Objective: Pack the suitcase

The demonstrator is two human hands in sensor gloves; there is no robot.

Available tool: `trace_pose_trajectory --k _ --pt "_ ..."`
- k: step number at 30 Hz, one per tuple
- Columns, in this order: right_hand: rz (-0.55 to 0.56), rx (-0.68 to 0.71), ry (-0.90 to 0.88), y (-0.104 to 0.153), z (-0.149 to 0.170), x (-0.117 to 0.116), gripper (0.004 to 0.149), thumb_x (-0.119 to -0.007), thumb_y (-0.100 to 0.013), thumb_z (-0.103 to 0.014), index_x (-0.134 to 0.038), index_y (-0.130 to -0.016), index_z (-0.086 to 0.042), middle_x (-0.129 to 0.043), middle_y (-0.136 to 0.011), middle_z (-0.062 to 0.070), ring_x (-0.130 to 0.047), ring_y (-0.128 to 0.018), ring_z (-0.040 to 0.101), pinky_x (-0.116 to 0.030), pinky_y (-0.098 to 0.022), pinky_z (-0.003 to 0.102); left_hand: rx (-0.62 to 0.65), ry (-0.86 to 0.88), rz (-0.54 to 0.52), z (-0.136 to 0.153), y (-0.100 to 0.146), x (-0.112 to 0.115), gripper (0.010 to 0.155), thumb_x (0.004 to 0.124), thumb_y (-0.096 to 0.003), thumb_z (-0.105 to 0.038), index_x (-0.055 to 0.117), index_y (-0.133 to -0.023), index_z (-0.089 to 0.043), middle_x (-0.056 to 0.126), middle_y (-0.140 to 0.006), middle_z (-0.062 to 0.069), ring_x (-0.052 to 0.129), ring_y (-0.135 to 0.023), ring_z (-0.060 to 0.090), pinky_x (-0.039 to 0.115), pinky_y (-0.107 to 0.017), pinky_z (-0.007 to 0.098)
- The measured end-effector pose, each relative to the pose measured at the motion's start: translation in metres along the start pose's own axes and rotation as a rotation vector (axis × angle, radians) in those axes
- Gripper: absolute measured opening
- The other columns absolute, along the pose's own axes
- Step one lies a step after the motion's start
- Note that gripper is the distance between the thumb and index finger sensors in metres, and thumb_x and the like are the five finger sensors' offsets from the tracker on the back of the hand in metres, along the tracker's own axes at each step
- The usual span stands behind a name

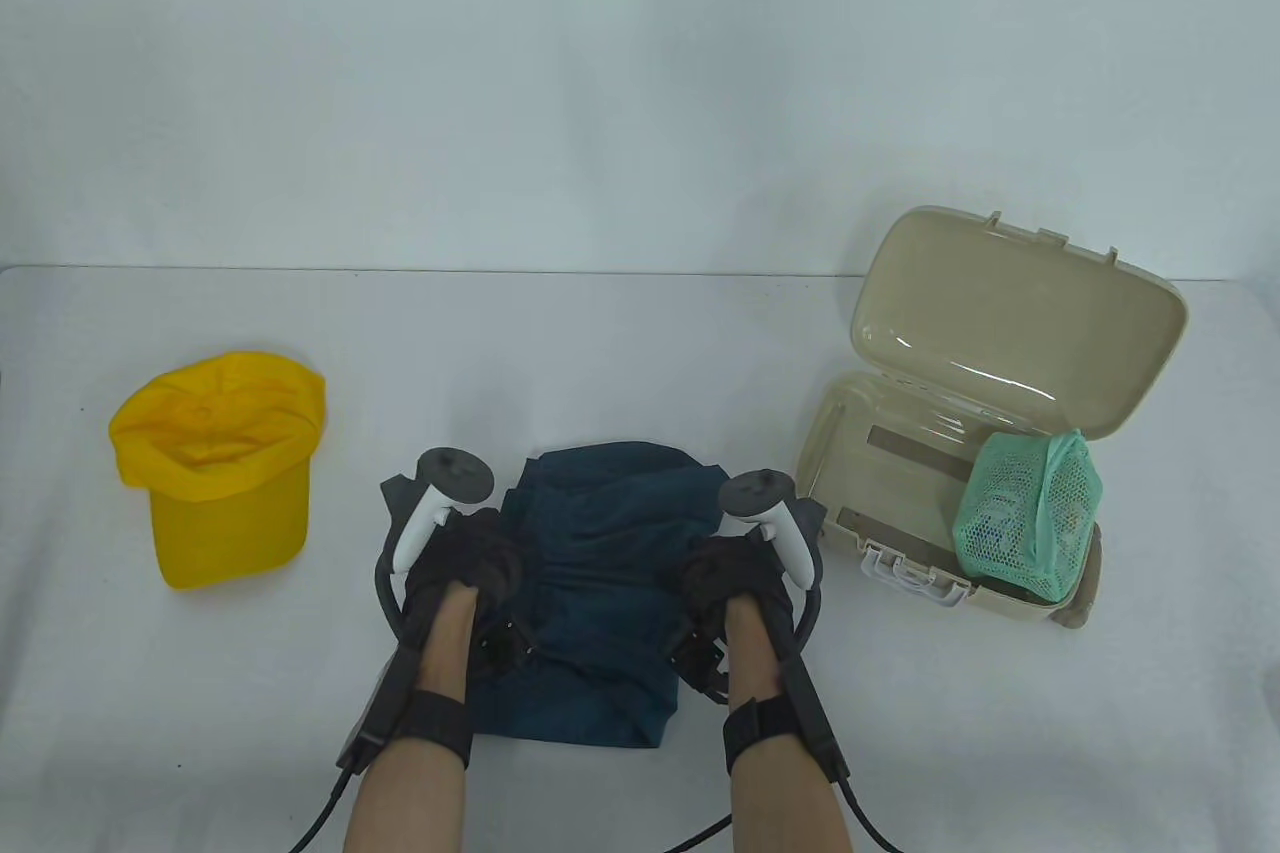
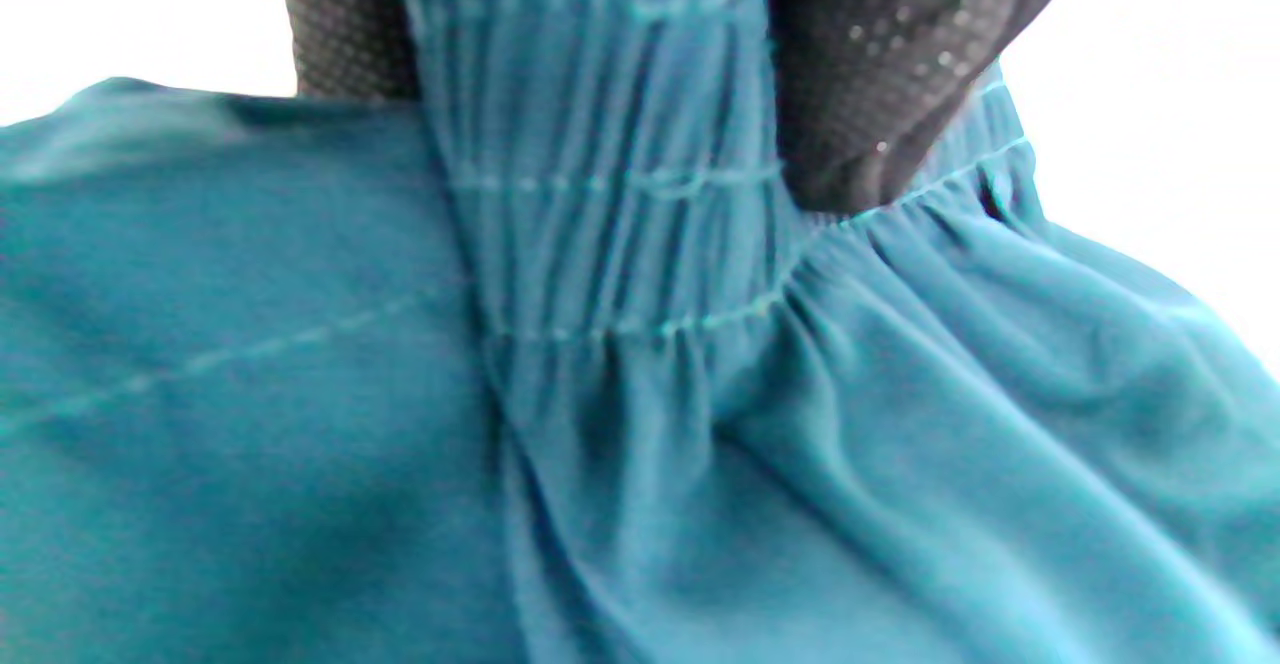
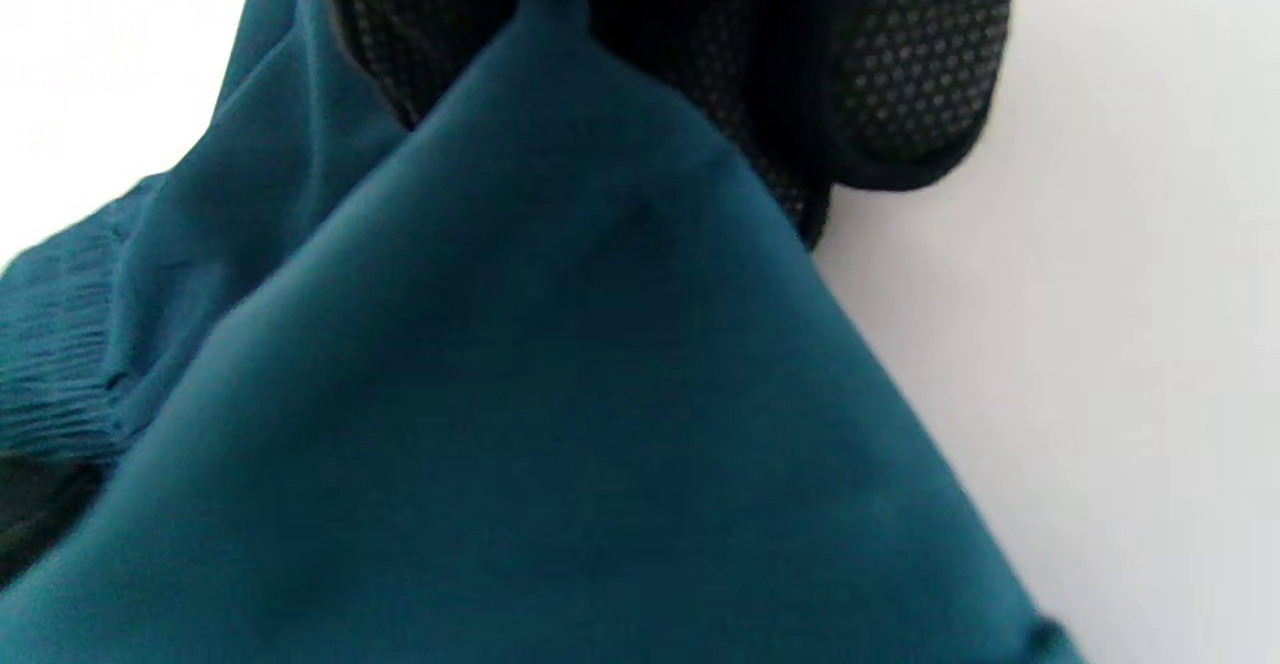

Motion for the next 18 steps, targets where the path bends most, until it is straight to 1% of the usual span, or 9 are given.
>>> trace_pose_trajectory --k 3,6,8,9,11,12,14,16,18 --pt "-0.011 0.076 -0.076 0.011 -0.006 0.015 0.044 -0.08 -0.05 -0.038 -0.078 -0.089 -0.016 -0.099 -0.067 0.0 -0.105 -0.051 0.015 -0.089 -0.042 0.035 0.07 0.067 0.0 -0.012 0.011 -0.017 0.074 0.086 -0.0509 -0.032 0.051 -0.109 -0.002 0.082 -0.091 0.009 0.096 -0.068 0.031 0.086 -0.055 0.044" --pt "0.007 0.174 -0.153 0.03 -0.018 0.042 0.044 -0.08 -0.051 -0.038 -0.078 -0.089 -0.015 -0.099 -0.066 0.0 -0.105 -0.05 0.015 -0.09 -0.042 0.035 0.172 0.113 -0.018 -0.038 0.031 -0.039 0.073 0.085 -0.0515 -0.032 0.05 -0.109 -0.003 0.082 -0.091 0.009 0.098 -0.067 0.03 0.087 -0.053 0.043" --pt "0.032 0.24 -0.193 0.048 -0.026 0.067 0.045 -0.08 -0.051 -0.038 -0.078 -0.089 -0.015 -0.099 -0.066 0.0 -0.105 -0.05 0.015 -0.09 -0.042 0.035 0.249 0.13 -0.034 -0.064 0.047 -0.052 0.073 0.084 -0.0518 -0.033 0.05 -0.109 -0.003 0.082 -0.091 0.009 0.098 -0.067 0.03 0.087 -0.054 0.043" --pt "0.044 0.258 -0.207 0.055 -0.028 0.076 0.045 -0.079 -0.051 -0.038 -0.078 -0.089 -0.015 -0.099 -0.066 0.001 -0.105 -0.049 0.015 -0.09 -0.041 0.035 0.276 0.134 -0.038 -0.074 0.052 -0.055 0.073 0.084 -0.0521 -0.033 0.05 -0.109 -0.003 0.081 -0.092 0.009 0.098 -0.067 0.03 0.087 -0.054 0.043" --pt "0.093 0.31 -0.234 0.076 -0.032 0.106 0.045 -0.079 -0.051 -0.038 -0.077 -0.089 -0.015 -0.099 -0.066 0.001 -0.105 -0.049 0.015 -0.089 -0.041 0.035 0.354 0.134 -0.051 -0.105 0.068 -0.062 0.073 0.084 -0.0523 -0.033 0.049 -0.109 -0.004 0.081 -0.092 0.008 0.097 -0.068 0.03 0.087 -0.054 0.042" --pt "0.118 0.321 -0.235 0.084 -0.033 0.117 0.045 -0.079 -0.051 -0.038 -0.077 -0.089 -0.014 -0.099 -0.066 0.001 -0.105 -0.049 0.015 -0.089 -0.041 0.035 0.378 0.13 -0.057 -0.117 0.072 -0.063 0.072 0.083 -0.0524 -0.033 0.049 -0.109 -0.004 0.081 -0.092 0.008 0.098 -0.068 0.029 0.087 -0.054 0.042" --pt "0.191 0.337 -0.216 0.106 -0.033 0.148 0.045 -0.079 -0.052 -0.038 -0.077 -0.09 -0.014 -0.099 -0.066 0.001 -0.104 -0.049 0.015 -0.089 -0.041 0.035 0.438 0.127 -0.051 -0.147 0.081 -0.062 0.072 0.083 -0.0526 -0.033 0.049 -0.109 -0.004 0.081 -0.093 0.007 0.097 -0.069 0.029 0.087 -0.055 0.042" --pt "0.273 0.34 -0.189 0.128 -0.03 0.178 0.045 -0.079 -0.052 -0.038 -0.077 -0.09 -0.014 -0.098 -0.067 0.001 -0.104 -0.05 0.016 -0.089 -0.042 0.036 0.487 0.126 -0.032 -0.178 0.085 -0.056 0.072 0.082 -0.0529 -0.034 0.048 -0.11 -0.006 0.081 -0.094 0.006 0.097 -0.071 0.029 0.085 -0.057 0.043" --pt "0.333 0.337 -0.181 0.144 -0.024 0.201 0.045 -0.078 -0.052 -0.038 -0.077 -0.09 -0.015 -0.098 -0.067 0.001 -0.104 -0.05 0.016 -0.089 -0.042 0.036 0.52 0.114 -0.016 -0.201 0.086 -0.048 0.071 0.081 -0.0534 -0.035 0.048 -0.11 -0.008 0.08 -0.095 0.004 0.096 -0.075 0.028 0.083 -0.06 0.045"
Point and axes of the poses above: the tracker on the back of each hand, its own z axis roughly to the little-finger side, its own y axis roughly from the fingertips to the wrist, x = y × z, the point moved 1 cm from there along -y, roughly from the wrist to the fingertips
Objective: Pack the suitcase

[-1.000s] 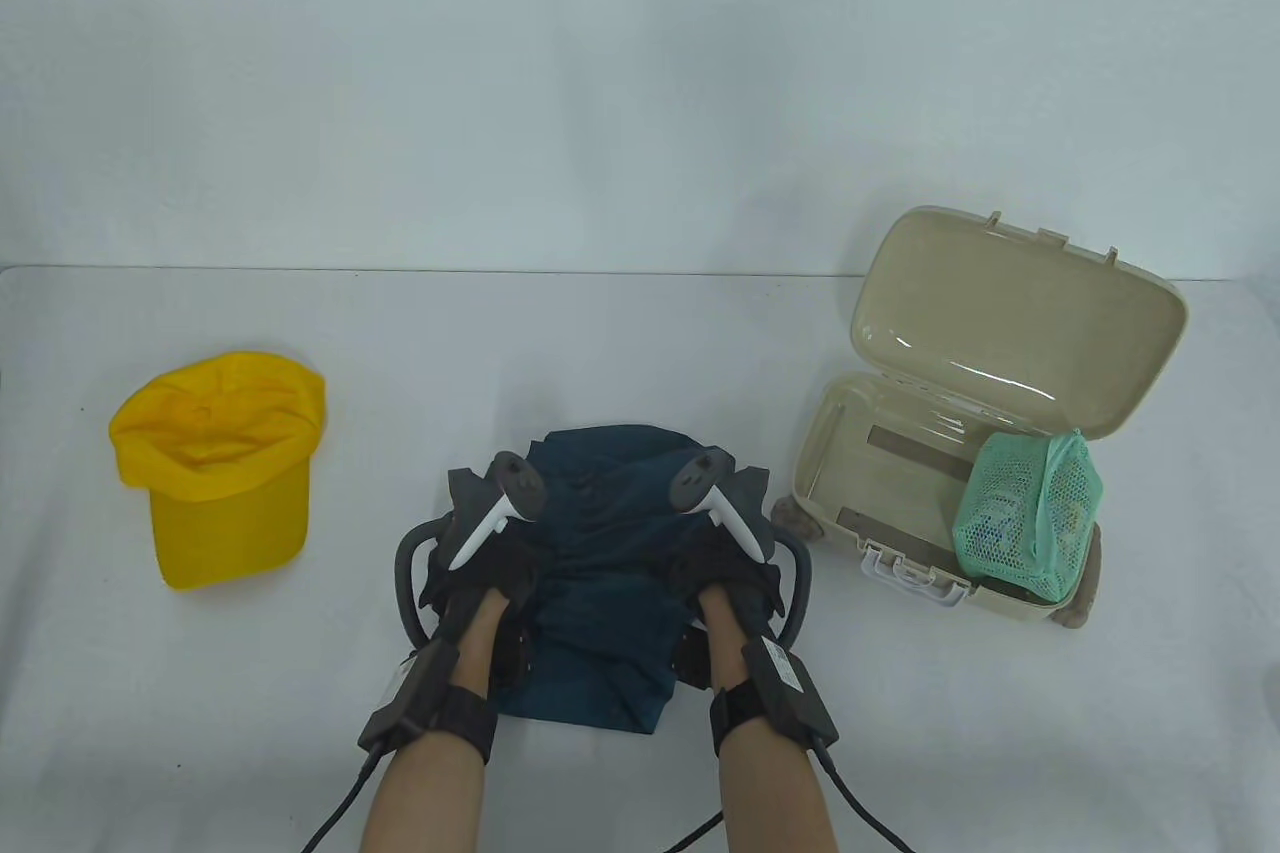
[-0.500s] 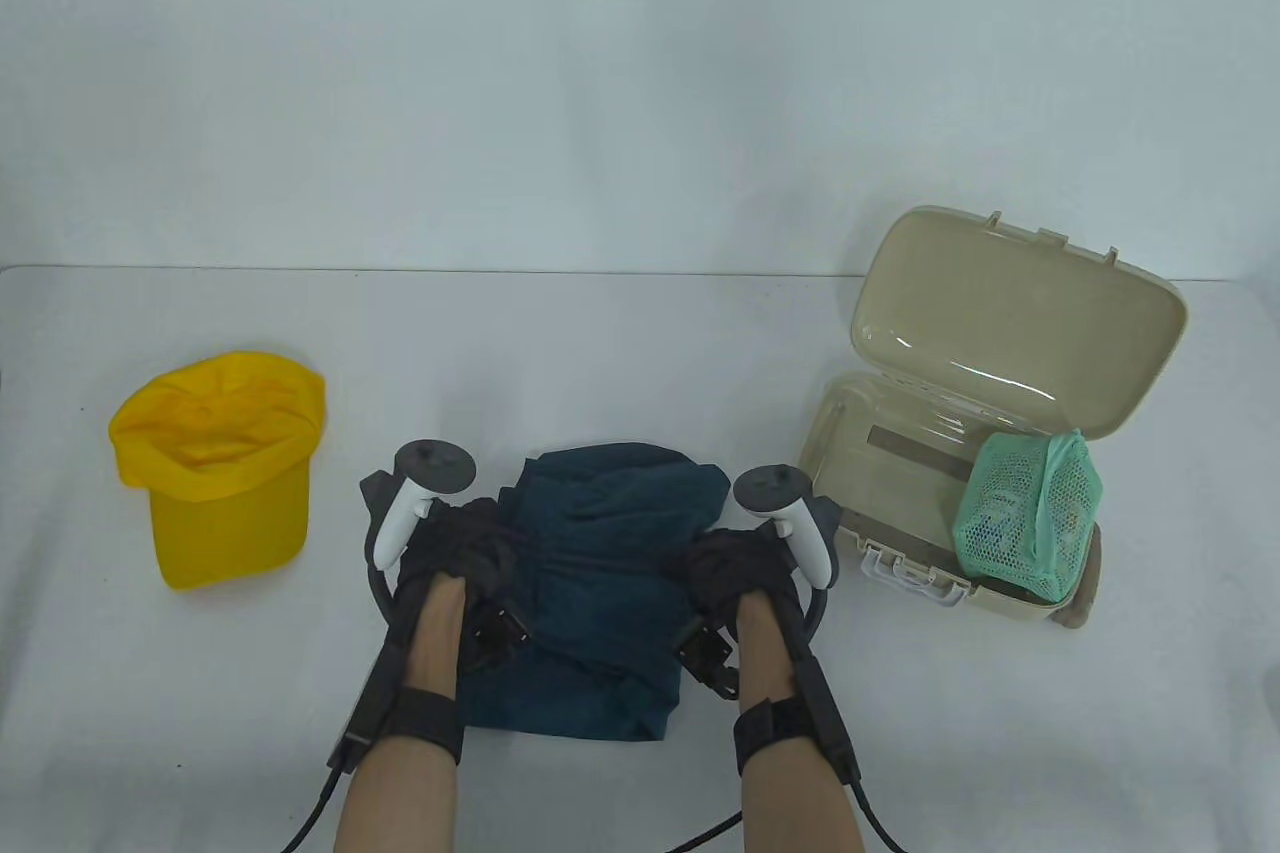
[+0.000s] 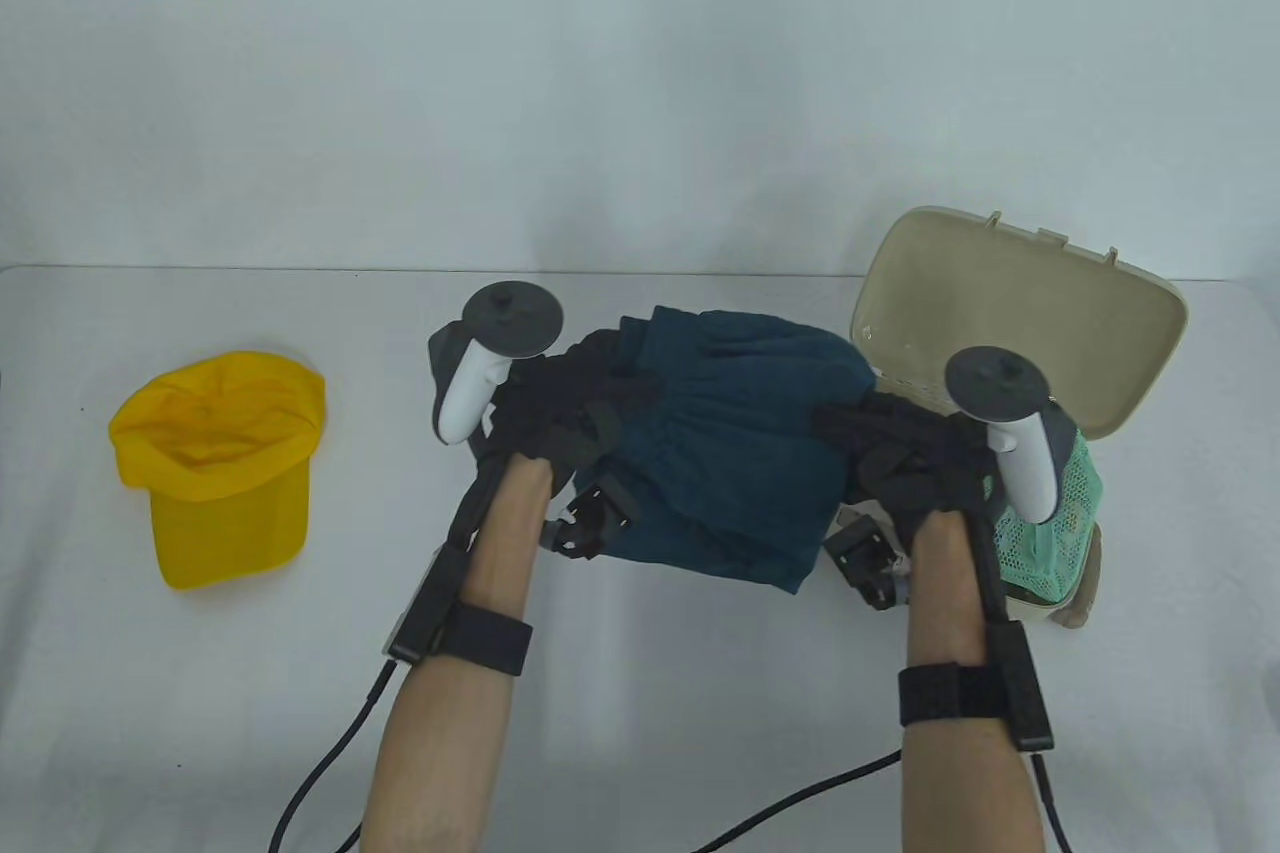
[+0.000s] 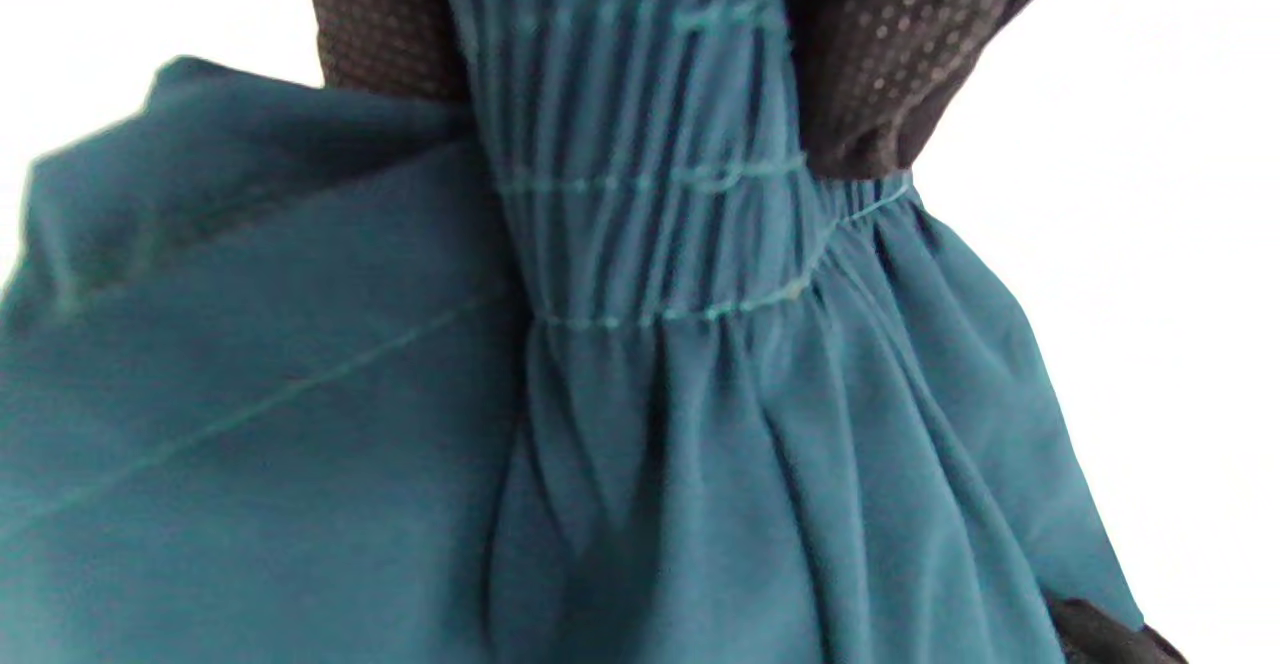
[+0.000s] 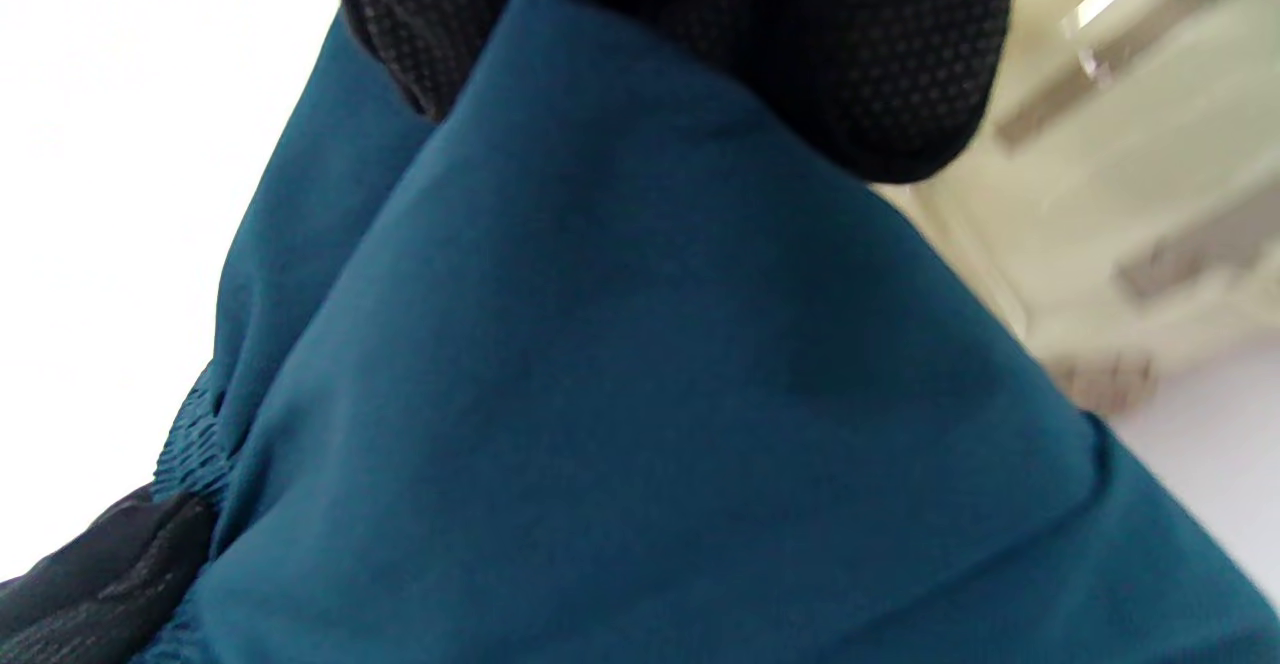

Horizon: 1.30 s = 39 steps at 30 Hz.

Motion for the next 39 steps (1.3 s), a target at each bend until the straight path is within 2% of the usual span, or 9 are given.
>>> trace_pose_trajectory --k 5,9,13,20,27,31,34,37,39 --pt "0.152 -0.019 0.058 0.019 0.004 0.061 0.045 -0.078 -0.052 -0.038 -0.076 -0.091 -0.015 -0.098 -0.068 0.001 -0.103 -0.052 0.016 -0.088 -0.043 0.036 0.088 -0.03 0.089 -0.042 -0.032 0.043 0.068 0.076 -0.0553 -0.034 0.044 -0.111 -0.013 0.078 -0.099 0.0 0.094 -0.083 0.025 0.08 -0.065 0.044" --pt "0.253 -0.054 0.114 0.027 0.021 0.089 0.045 -0.078 -0.052 -0.038 -0.075 -0.091 -0.017 -0.097 -0.07 0.0 -0.102 -0.055 0.017 -0.087 -0.046 0.038 0.136 -0.053 0.139 -0.058 -0.055 0.078 0.066 0.074 -0.0558 -0.035 0.042 -0.112 -0.019 0.075 -0.102 -0.005 0.091 -0.09 0.022 0.077 -0.07 0.045" --pt "0.279 -0.073 0.062 0.022 0.049 0.1 0.044 -0.077 -0.052 -0.037 -0.074 -0.092 -0.019 -0.096 -0.073 0.0 -0.101 -0.059 0.019 -0.086 -0.048 0.039 0.153 -0.097 0.168 -0.06 -0.073 0.11 0.065 0.071 -0.0571 -0.036 0.037 -0.111 -0.026 0.07 -0.106 -0.011 0.086 -0.096 0.018 0.073 -0.076 0.044" --pt "0.272 -0.152 0.048 -0.002 0.096 0.091 0.043 -0.075 -0.053 -0.036 -0.072 -0.094 -0.022 -0.093 -0.079 -0.001 -0.099 -0.067 0.022 -0.083 -0.055 0.044 0.082 -0.074 0.207 -0.028 -0.102 0.145 0.063 0.068 -0.0587 -0.039 0.031 -0.11 -0.034 0.063 -0.11 -0.018 0.078 -0.105 0.012 0.066 -0.082 0.044" --pt "0.237 -0.258 0.039 -0.032 0.146 0.075 0.042 -0.073 -0.054 -0.034 -0.071 -0.095 -0.025 -0.091 -0.084 -0.001 -0.097 -0.072 0.023 -0.082 -0.056 0.045 -0.033 -0.071 0.237 0.008 -0.131 0.178 0.062 0.068 -0.0591 -0.04 0.032 -0.109 -0.037 0.062 -0.111 -0.02 0.078 -0.104 0.012 0.067 -0.08 0.043" --pt "0.219 -0.302 0.02 -0.045 0.164 0.065 0.043 -0.073 -0.054 -0.035 -0.07 -0.096 -0.025 -0.091 -0.084 -0.001 -0.097 -0.072 0.023 -0.083 -0.054 0.041 -0.084 -0.146 0.202 0.014 -0.138 0.184 0.063 0.069 -0.0589 -0.04 0.033 -0.11 -0.035 0.063 -0.111 -0.016 0.08 -0.102 0.015 0.07 -0.078 0.042" --pt "0.214 -0.341 0.07 -0.054 0.172 0.058 0.047 -0.073 -0.054 -0.037 -0.068 -0.099 -0.023 -0.09 -0.087 0.0 -0.096 -0.074 0.024 -0.084 -0.054 0.039 -0.109 -0.202 0.173 0.014 -0.14 0.181 0.07 0.07 -0.0585 -0.043 0.028 -0.114 -0.03 0.06 -0.114 -0.01 0.077 -0.103 0.018 0.07 -0.077 0.041" --pt "0.171 -0.366 0.117 -0.06 0.179 0.052 0.058 -0.073 -0.053 -0.043 -0.061 -0.104 -0.018 -0.084 -0.095 0.005 -0.092 -0.079 0.028 -0.082 -0.056 0.039 -0.097 -0.218 0.17 0.015 -0.137 0.173 0.079 0.069 -0.0567 -0.051 0.021 -0.116 -0.028 0.047 -0.121 -0.001 0.067 -0.109 0.025 0.065 -0.079 0.046" --pt "0.122 -0.332 0.102 -0.061 0.176 0.052 0.065 -0.071 -0.052 -0.047 -0.056 -0.107 -0.016 -0.08 -0.099 0.008 -0.089 -0.082 0.031 -0.08 -0.06 0.04 -0.077 -0.225 0.162 0.015 -0.132 0.166 0.079 0.068 -0.0563 -0.052 0.022 -0.116 -0.027 0.045 -0.121 0.0 0.065 -0.11 0.027 0.063 -0.079 0.047"
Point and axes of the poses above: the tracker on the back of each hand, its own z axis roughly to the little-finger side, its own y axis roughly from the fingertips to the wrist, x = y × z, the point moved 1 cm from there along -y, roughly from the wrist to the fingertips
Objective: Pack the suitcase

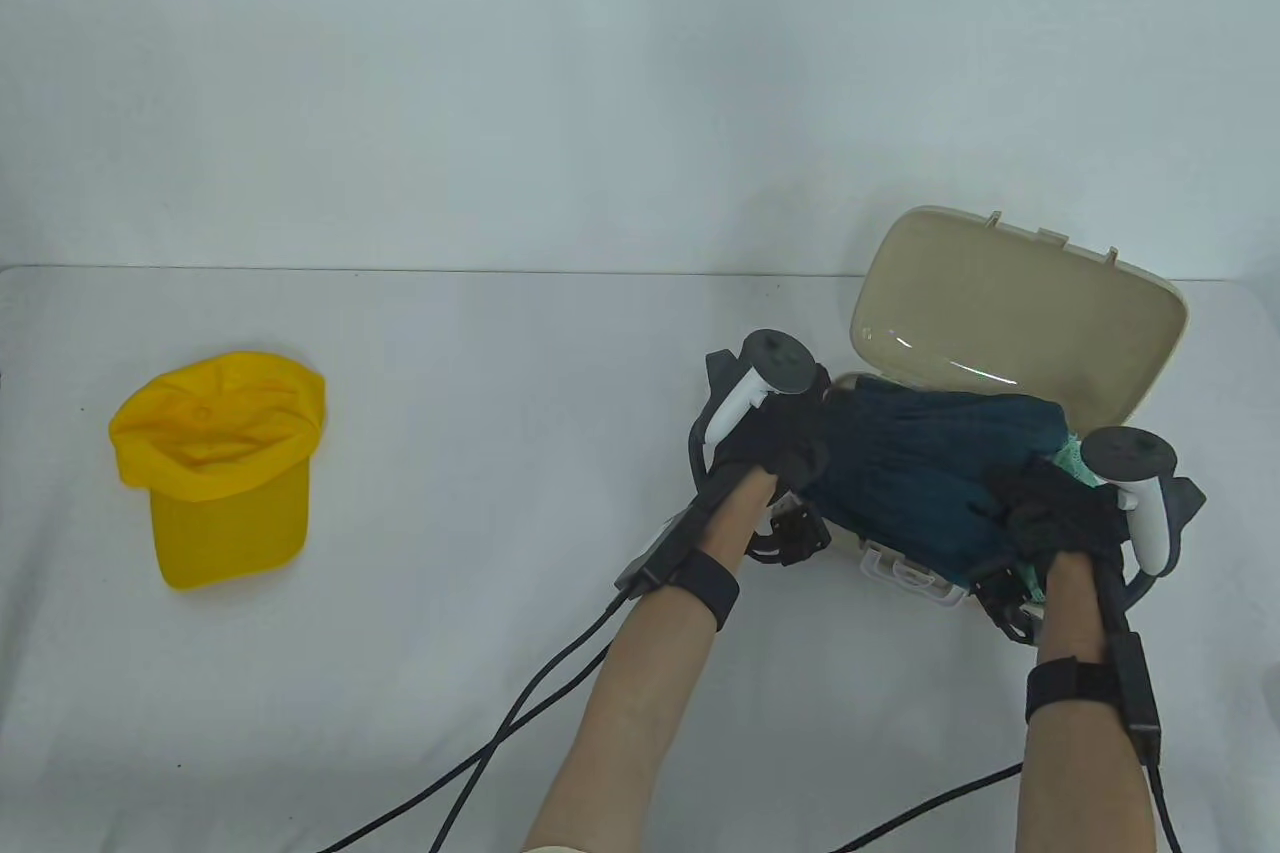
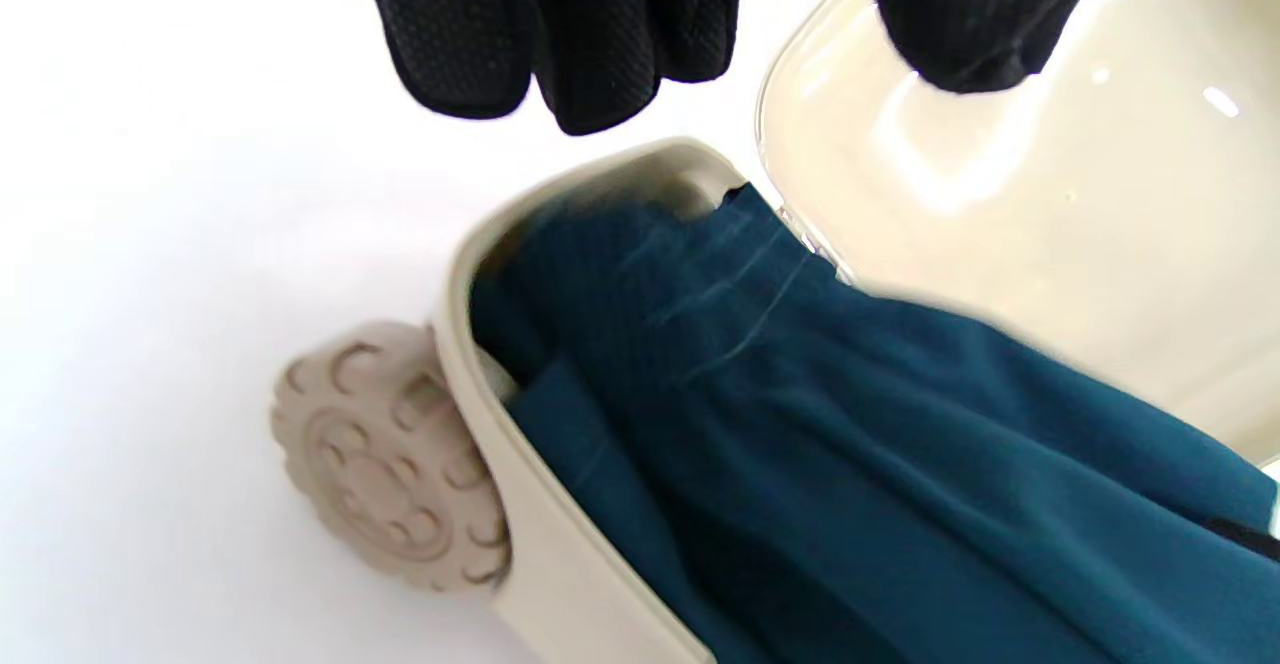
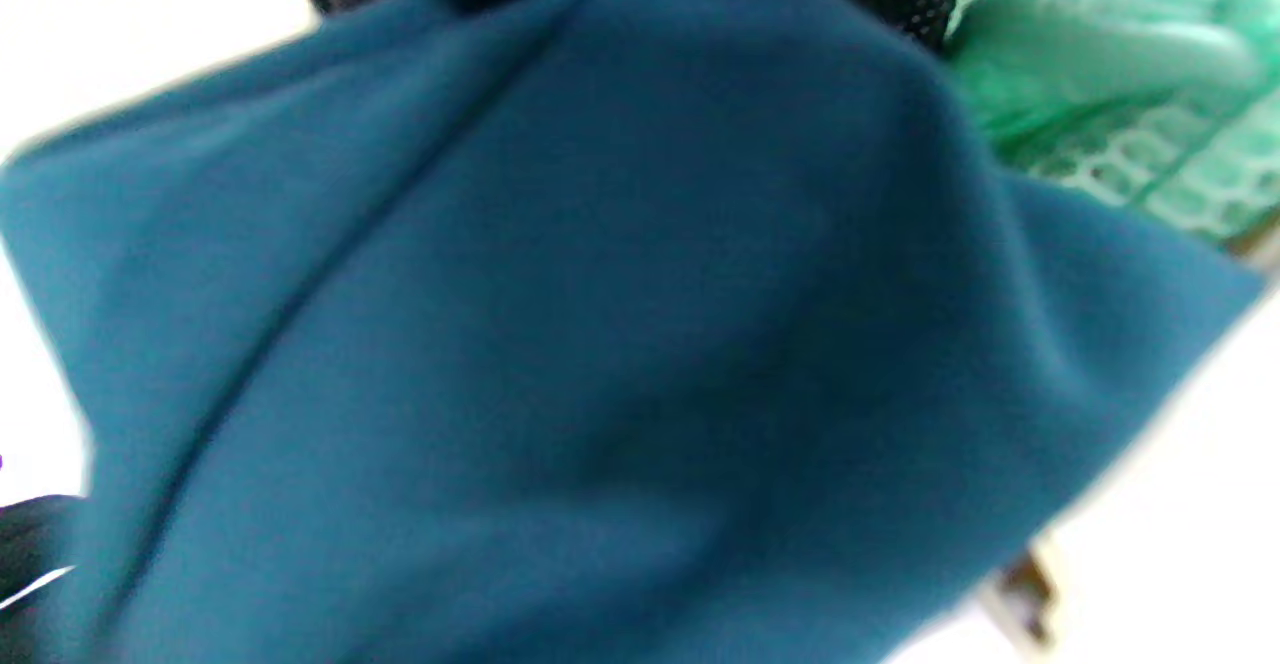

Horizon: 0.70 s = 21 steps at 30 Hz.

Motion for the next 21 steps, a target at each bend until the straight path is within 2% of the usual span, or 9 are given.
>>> trace_pose_trajectory --k 2,5,8,11,14,16,21 --pt "-0.009 0.017 0.009 0.006 -0.005 0.006 0.072 -0.069 -0.052 -0.052 -0.051 -0.11 -0.012 -0.074 -0.104 0.012 -0.083 -0.089 0.036 -0.078 -0.062 0.043 0.024 -0.023 -0.027 0.002 0.009 -0.007 0.079 0.069 -0.0557 -0.052 0.023 -0.116 -0.027 0.045 -0.121 0.002 0.065 -0.109 0.028 0.063 -0.078 0.048" --pt "0.065 0.041 0.069 0.024 -0.018 0.022 0.079 -0.067 -0.051 -0.056 -0.047 -0.111 -0.01 -0.07 -0.107 0.015 -0.079 -0.092 0.04 -0.076 -0.063 0.046 0.074 -0.094 -0.086 0.005 0.03 -0.021 0.079 0.069 -0.0548 -0.053 0.025 -0.116 -0.026 0.045 -0.121 0.004 0.064 -0.108 0.03 0.063 -0.077 0.05" --pt "0.183 0.123 0.14 0.055 -0.042 0.033 0.083 -0.064 -0.051 -0.059 -0.04 -0.113 -0.008 -0.062 -0.111 0.018 -0.072 -0.096 0.044 -0.071 -0.066 0.05 0.109 -0.217 -0.165 0.016 0.064 -0.039 0.079 0.068 -0.0541 -0.055 0.027 -0.116 -0.026 0.046 -0.12 0.004 0.065 -0.108 0.031 0.064 -0.076 0.05" --pt "0.183 0.28 0.173 0.087 -0.069 0.024 0.084 -0.062 -0.051 -0.061 -0.039 -0.113 -0.009 -0.058 -0.113 0.019 -0.067 -0.099 0.046 -0.066 -0.068 0.054 0.109 -0.329 -0.229 0.031 0.094 -0.053 0.078 0.067 -0.0536 -0.057 0.029 -0.116 -0.026 0.046 -0.12 0.005 0.065 -0.108 0.032 0.064 -0.076 0.051" --pt "0.158 0.496 0.221 0.128 -0.097 -0.01 0.085 -0.059 -0.051 -0.063 -0.036 -0.114 -0.011 -0.053 -0.116 0.018 -0.06 -0.103 0.048 -0.059 -0.072 0.059 0.093 -0.464 -0.308 0.059 0.134 -0.067 0.079 0.065 -0.053 -0.059 0.03 -0.116 -0.027 0.045 -0.121 0.005 0.064 -0.109 0.032 0.064 -0.076 0.051" --pt "0.154 0.627 0.269 0.155 -0.107 -0.041 0.085 -0.057 -0.051 -0.064 -0.035 -0.115 -0.013 -0.05 -0.118 0.016 -0.056 -0.106 0.047 -0.055 -0.073 0.06 0.077 -0.526 -0.342 0.082 0.163 -0.074 0.079 0.064 -0.0526 -0.059 0.03 -0.116 -0.027 0.045 -0.121 0.005 0.063 -0.109 0.033 0.063 -0.077 0.052" --pt "0.172 0.811 0.438 0.192 -0.112 -0.103 0.088 -0.052 -0.049 -0.069 -0.028 -0.115 -0.017 -0.041 -0.122 0.012 -0.044 -0.111 0.047 -0.047 -0.076 0.063 -0.006 -0.635 -0.392 0.136 0.22 -0.095 0.08 0.064 -0.0515 -0.061 0.029 -0.116 -0.028 0.043 -0.122 0.005 0.06 -0.111 0.034 0.062 -0.078 0.054"
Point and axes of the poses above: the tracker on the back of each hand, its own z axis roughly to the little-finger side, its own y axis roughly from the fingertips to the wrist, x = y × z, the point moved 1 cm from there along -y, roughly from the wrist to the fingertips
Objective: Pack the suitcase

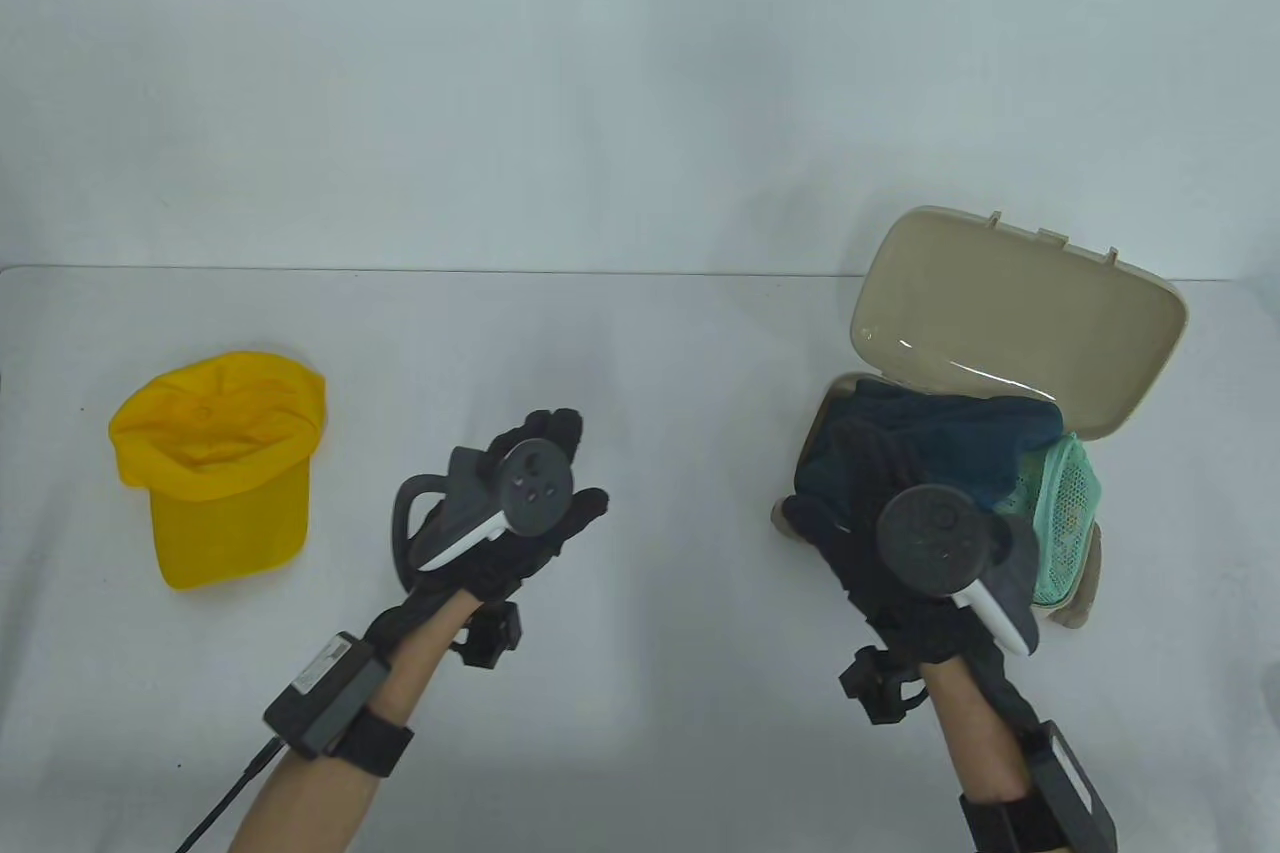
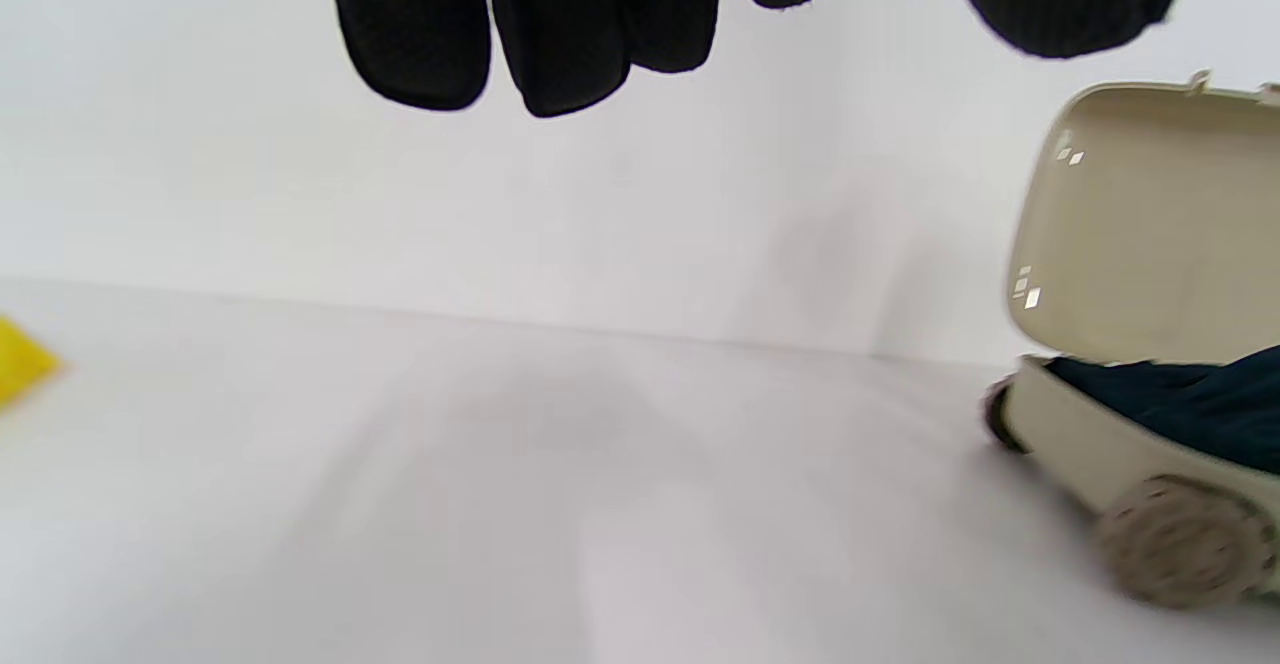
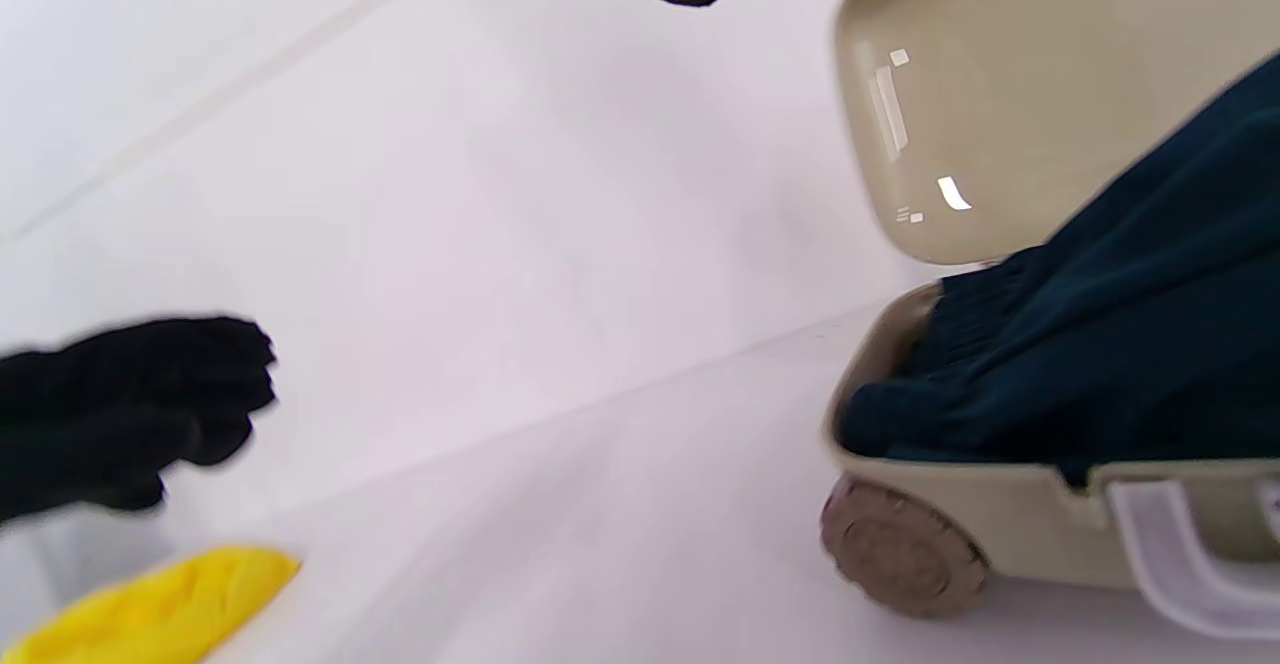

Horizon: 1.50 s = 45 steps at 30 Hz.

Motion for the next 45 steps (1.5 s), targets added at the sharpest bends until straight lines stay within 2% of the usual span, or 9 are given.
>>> trace_pose_trajectory --k 6,9,14,18,21,29,32,39,45 --pt "-0.015 0.122 0.229 0.019 -0.022 -0.049 0.09 -0.046 -0.045 -0.073 -0.024 -0.115 -0.02 -0.034 -0.124 0.01 -0.036 -0.113 0.046 -0.04 -0.077 0.064 -0.131 -0.062 -0.015 0.083 0.042 -0.006 0.082 0.065 -0.05 -0.062 0.028 -0.116 -0.03 0.039 -0.123 0.005 0.055 -0.114 0.034 0.058 -0.079 0.057" --pt "-0.034 0.149 0.266 0.023 -0.025 -0.057 0.092 -0.045 -0.045 -0.074 -0.024 -0.115 -0.019 -0.032 -0.124 0.011 -0.034 -0.113 0.047 -0.039 -0.077 0.064 -0.202 -0.104 0.013 0.121 0.05 -0.001 0.086 0.068 -0.0474 -0.063 0.026 -0.116 -0.032 0.035 -0.125 0.004 0.05 -0.116 0.034 0.055 -0.081 0.057" --pt "-0.055 0.155 0.265 0.025 -0.025 -0.061 0.092 -0.046 -0.045 -0.073 -0.024 -0.115 -0.018 -0.034 -0.124 0.012 -0.034 -0.112 0.047 -0.039 -0.077 0.065 -0.357 -0.142 0.177 0.195 0.054 0.028 0.097 0.076 -0.0411 -0.064 0.019 -0.114 -0.036 0.024 -0.126 0.0 0.035 -0.12 0.034 0.045 -0.086 0.057" --pt "-0.08 0.145 0.251 0.024 -0.023 -0.064 0.091 -0.046 -0.045 -0.073 -0.026 -0.115 -0.018 -0.035 -0.124 0.012 -0.036 -0.112 0.047 -0.039 -0.077 0.065 -0.439 -0.19 0.321 0.233 0.053 0.049 0.103 0.078 -0.0387 -0.064 0.011 -0.113 -0.037 0.017 -0.125 0.0 0.026 -0.121 0.034 0.04 -0.087 0.056" --pt "-0.106 0.129 0.234 0.022 -0.021 -0.067 0.091 -0.046 -0.046 -0.072 -0.026 -0.115 -0.017 -0.035 -0.123 0.013 -0.037 -0.112 0.048 -0.04 -0.076 0.064 -0.471 -0.119 0.421 0.256 0.05 0.066 0.108 0.078 -0.0375 -0.066 0.004 -0.111 -0.038 0.011 -0.125 0.0 0.018 -0.12 0.034 0.035 -0.088 0.055" --pt "-0.139 0.118 0.236 0.021 -0.02 -0.073 0.091 -0.046 -0.046 -0.072 -0.026 -0.115 -0.017 -0.035 -0.123 0.013 -0.037 -0.112 0.048 -0.04 -0.076 0.064 -0.522 -0.134 0.499 0.276 0.036 0.088 0.101 0.071 -0.0417 -0.067 0.004 -0.11 -0.038 0.011 -0.124 -0.002 0.021 -0.12 0.028 0.034 -0.088 0.052" --pt "-0.158 0.115 0.226 0.02 -0.019 -0.075 0.091 -0.046 -0.046 -0.072 -0.025 -0.115 -0.017 -0.035 -0.123 0.013 -0.037 -0.112 0.049 -0.04 -0.076 0.065 -0.521 -0.152 0.491 0.274 0.033 0.091 0.084 0.068 -0.0524 -0.052 0.008 -0.11 -0.038 0.015 -0.123 -0.003 0.034 -0.12 0.024 0.039 -0.088 0.046" --pt "-0.196 0.13 0.246 0.021 -0.022 -0.083 0.091 -0.046 -0.046 -0.072 -0.025 -0.115 -0.017 -0.034 -0.123 0.013 -0.036 -0.111 0.049 -0.04 -0.076 0.065 -0.542 -0.473 0.302 0.255 0.03 0.09 0.065 0.056 -0.0567 -0.036 0.019 -0.11 -0.035 0.037 -0.121 -0.005 0.059 -0.115 0.018 0.055 -0.086 0.039" --pt "-0.194 0.147 0.258 0.02 -0.022 -0.083 0.09 -0.047 -0.046 -0.072 -0.026 -0.115 -0.018 -0.034 -0.123 0.013 -0.036 -0.111 0.049 -0.039 -0.076 0.065 -0.546 -0.404 0.084 0.234 0.035 0.048 0.059 0.051 -0.0566 -0.036 0.027 -0.111 -0.038 0.043 -0.121 -0.006 0.062 -0.113 0.018 0.058 -0.085 0.038"
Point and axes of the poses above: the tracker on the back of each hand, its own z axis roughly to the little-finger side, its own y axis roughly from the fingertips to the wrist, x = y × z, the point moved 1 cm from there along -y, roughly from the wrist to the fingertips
